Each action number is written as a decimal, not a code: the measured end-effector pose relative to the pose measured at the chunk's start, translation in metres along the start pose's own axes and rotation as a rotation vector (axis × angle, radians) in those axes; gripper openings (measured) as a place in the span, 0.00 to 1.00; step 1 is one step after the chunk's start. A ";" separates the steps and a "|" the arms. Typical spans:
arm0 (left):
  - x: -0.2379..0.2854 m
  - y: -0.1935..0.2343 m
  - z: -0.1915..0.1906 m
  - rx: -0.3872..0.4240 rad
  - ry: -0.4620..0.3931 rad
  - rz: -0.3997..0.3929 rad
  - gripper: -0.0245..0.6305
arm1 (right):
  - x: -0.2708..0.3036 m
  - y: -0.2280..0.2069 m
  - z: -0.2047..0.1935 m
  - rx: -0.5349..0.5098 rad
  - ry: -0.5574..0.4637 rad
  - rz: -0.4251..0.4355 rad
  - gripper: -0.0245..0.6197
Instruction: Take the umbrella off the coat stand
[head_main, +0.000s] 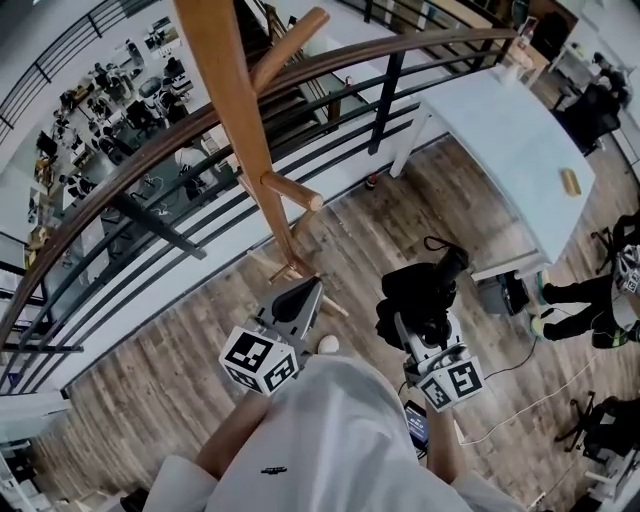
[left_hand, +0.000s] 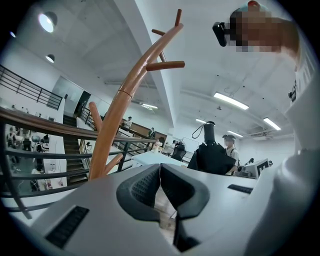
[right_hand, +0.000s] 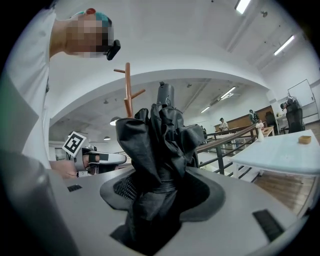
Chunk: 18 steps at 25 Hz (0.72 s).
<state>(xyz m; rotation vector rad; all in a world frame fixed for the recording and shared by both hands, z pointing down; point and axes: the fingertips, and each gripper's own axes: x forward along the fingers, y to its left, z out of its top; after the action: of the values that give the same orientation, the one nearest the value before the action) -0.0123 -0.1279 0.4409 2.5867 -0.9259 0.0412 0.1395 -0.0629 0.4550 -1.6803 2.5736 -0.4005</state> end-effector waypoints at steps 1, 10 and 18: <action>-0.001 0.000 -0.002 -0.001 0.000 0.002 0.07 | -0.002 0.001 -0.002 -0.004 0.004 0.002 0.44; -0.010 0.007 -0.010 -0.015 0.017 0.019 0.07 | -0.005 0.022 -0.018 -0.005 0.048 0.013 0.44; -0.005 0.006 -0.012 -0.021 0.029 0.010 0.07 | 0.004 0.027 -0.017 0.022 0.049 0.016 0.44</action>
<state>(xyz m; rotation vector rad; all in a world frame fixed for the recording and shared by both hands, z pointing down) -0.0187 -0.1247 0.4537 2.5553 -0.9246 0.0707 0.1106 -0.0526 0.4658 -1.6624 2.6048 -0.4736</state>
